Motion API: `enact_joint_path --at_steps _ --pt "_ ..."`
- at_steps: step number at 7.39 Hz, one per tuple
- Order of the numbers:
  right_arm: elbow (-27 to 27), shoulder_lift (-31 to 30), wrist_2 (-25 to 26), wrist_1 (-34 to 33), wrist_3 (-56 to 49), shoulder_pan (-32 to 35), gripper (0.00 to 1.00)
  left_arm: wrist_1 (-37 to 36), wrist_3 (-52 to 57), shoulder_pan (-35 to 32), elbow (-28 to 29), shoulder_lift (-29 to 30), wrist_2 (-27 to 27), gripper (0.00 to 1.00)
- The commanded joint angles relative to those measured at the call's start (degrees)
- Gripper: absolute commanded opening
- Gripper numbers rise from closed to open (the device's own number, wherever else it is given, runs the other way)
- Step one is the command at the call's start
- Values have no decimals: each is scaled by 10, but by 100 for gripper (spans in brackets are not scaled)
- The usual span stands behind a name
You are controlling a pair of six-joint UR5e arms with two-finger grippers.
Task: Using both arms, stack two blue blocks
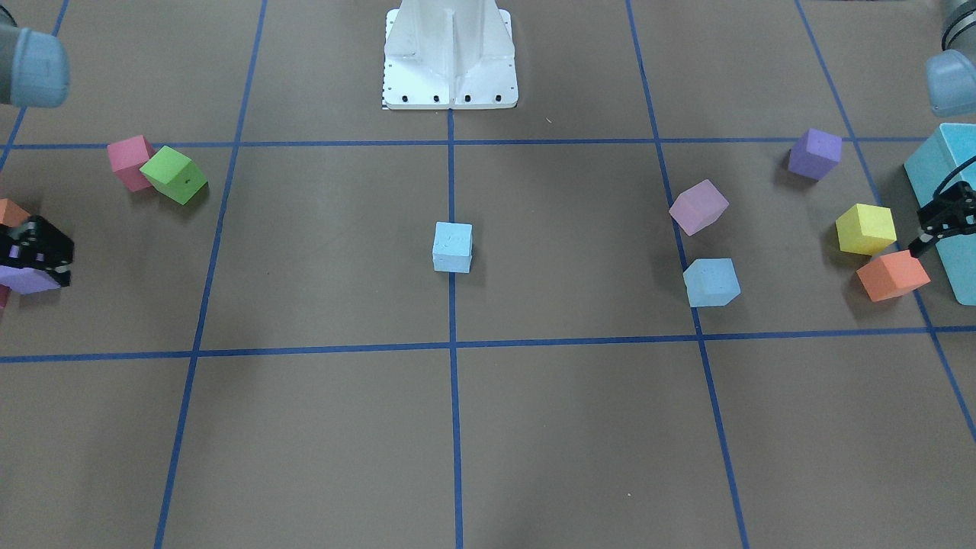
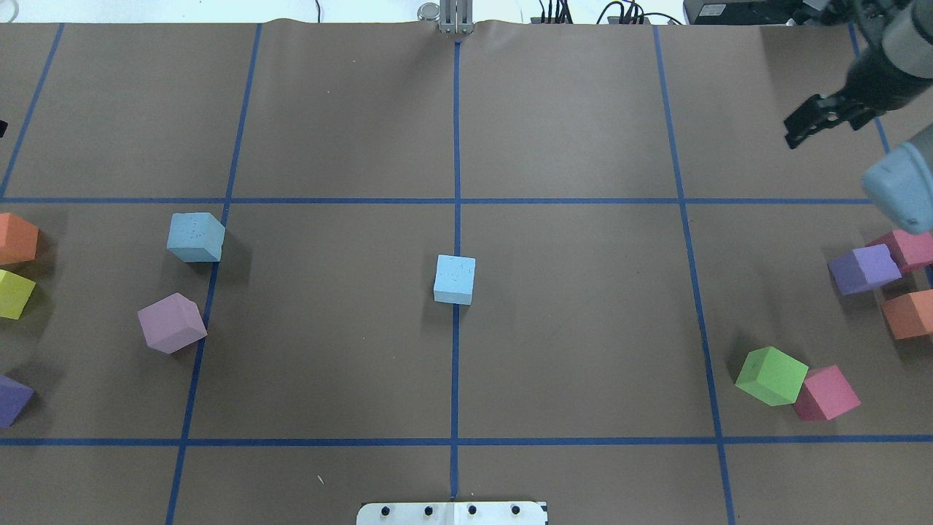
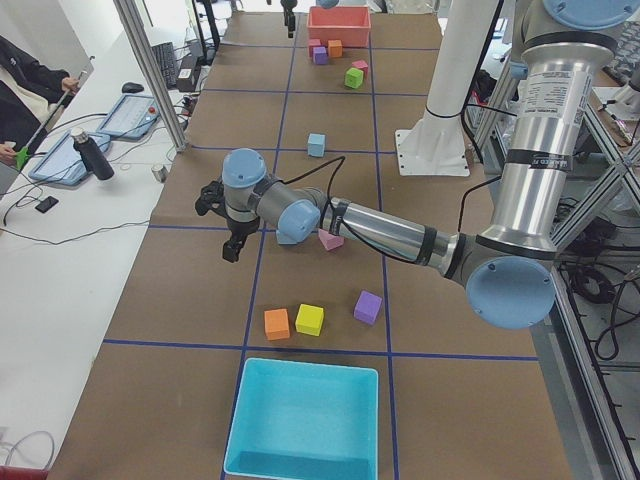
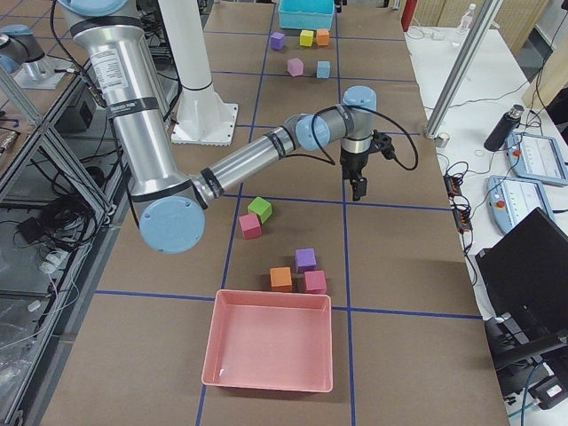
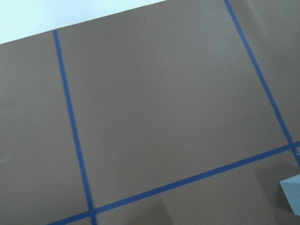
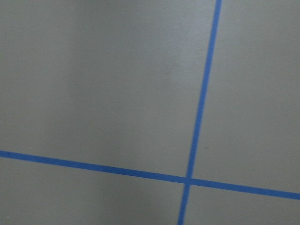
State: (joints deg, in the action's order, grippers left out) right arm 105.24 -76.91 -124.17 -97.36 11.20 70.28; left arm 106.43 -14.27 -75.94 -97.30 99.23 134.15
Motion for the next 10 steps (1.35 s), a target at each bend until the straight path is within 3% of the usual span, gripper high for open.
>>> enact_joint_path --at_steps 1,2,5,10 --pt "8 -107 -27 3 -162 97 100 -2 -128 90 -31 6 -88 99" --pt "8 -133 -32 3 -200 126 100 -1 -187 138 -38 8 -129 99" --pt "5 -166 -53 3 -201 132 100 -1 -317 234 -18 49 -152 99" --pt "3 -166 -52 3 -195 132 100 -3 -350 267 28 73 -156 99"
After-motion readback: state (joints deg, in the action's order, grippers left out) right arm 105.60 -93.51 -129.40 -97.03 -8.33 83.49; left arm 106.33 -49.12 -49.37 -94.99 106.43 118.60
